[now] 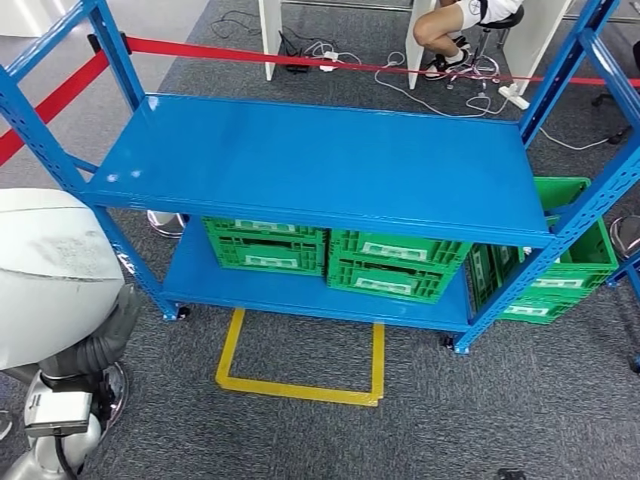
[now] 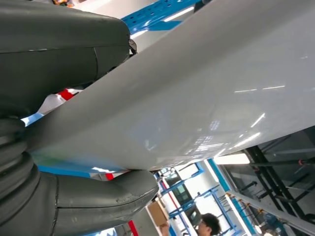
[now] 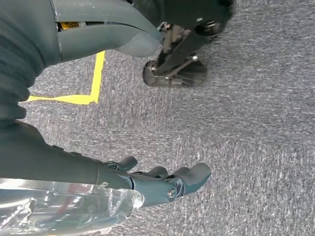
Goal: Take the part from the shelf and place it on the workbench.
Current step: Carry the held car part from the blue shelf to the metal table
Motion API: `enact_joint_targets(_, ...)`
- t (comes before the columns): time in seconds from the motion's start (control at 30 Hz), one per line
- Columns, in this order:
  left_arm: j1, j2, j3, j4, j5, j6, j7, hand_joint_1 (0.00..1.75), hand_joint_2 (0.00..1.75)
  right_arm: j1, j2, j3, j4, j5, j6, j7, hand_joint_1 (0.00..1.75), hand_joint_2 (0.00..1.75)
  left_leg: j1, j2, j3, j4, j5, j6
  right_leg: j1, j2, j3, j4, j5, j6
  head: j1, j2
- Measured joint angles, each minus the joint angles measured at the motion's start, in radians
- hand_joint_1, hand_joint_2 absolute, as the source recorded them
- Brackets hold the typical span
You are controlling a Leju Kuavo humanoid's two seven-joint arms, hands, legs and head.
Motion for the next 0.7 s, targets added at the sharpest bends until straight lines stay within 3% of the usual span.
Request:
enact_joint_targets(0.07, 0.001, -0.002, 0.001, 0.000, -0.001, 0.000, 0.000, 1.75, 1.75, -0.002, 0.000, -0.001, 0.000, 0.009, -0.004, -0.002, 0.00, 1.75, -0.003, 0.000, -0.007, 0.001, 0.008, -0.004, 0.006, -0.001, 0.100, -0.145, 0.035, -0.014, 0.000, 0.000)
enact_joint_targets(0.13, 0.001, -0.004, 0.004, 0.000, -0.003, 0.000, 0.000, 1.75, 1.75, -0.004, -0.001, -0.003, -0.001, 0.019, -0.008, -0.003, 0.00, 1.75, -0.004, 0.001, -0.013, 0.003, 0.017, -0.012, 0.011, -0.001, 0.157, -0.237, 0.028, -0.025, -0.001, 0.000)
enact_joint_targets(0.17, 0.001, -0.005, 0.005, 0.000, -0.004, 0.000, 0.000, 1.75, 1.75, -0.004, -0.001, -0.003, -0.002, 0.022, -0.010, -0.003, 0.00, 1.75, -0.006, 0.001, -0.017, 0.005, 0.019, -0.015, 0.012, -0.001, 0.163, -0.253, 0.024, -0.027, -0.001, 0.000)
enact_joint_targets(0.3, 0.001, -0.007, 0.008, 0.000, -0.007, 0.000, 0.000, 1.75, 1.75, 0.000, -0.001, -0.002, -0.004, 0.027, -0.015, -0.003, 0.00, 1.75, -0.007, 0.002, -0.024, 0.003, 0.028, 0.015, 0.013, 0.000, 0.149, -0.259, 0.027, -0.028, -0.002, 0.000)
enact_joint_targets(0.43, 0.003, -0.009, 0.015, 0.000, -0.010, 0.000, 0.000, 1.75, 1.75, 0.000, -0.001, -0.002, -0.008, 0.046, -0.027, -0.001, 0.00, 1.75, -0.004, 0.001, -0.027, -0.002, 0.041, -0.002, 0.015, -0.002, 0.142, -0.255, 0.032, -0.034, -0.002, 0.000)
enact_joint_targets(0.7, 0.009, -0.013, 0.023, -0.001, -0.014, 0.000, 0.001, 1.75, 1.75, 0.001, -0.002, -0.008, -0.018, 0.079, -0.039, 0.010, 0.00, 1.75, -0.002, 0.000, -0.034, -0.008, 0.048, -0.002, 0.014, -0.005, 0.137, -0.247, 0.029, -0.024, -0.001, 0.000)
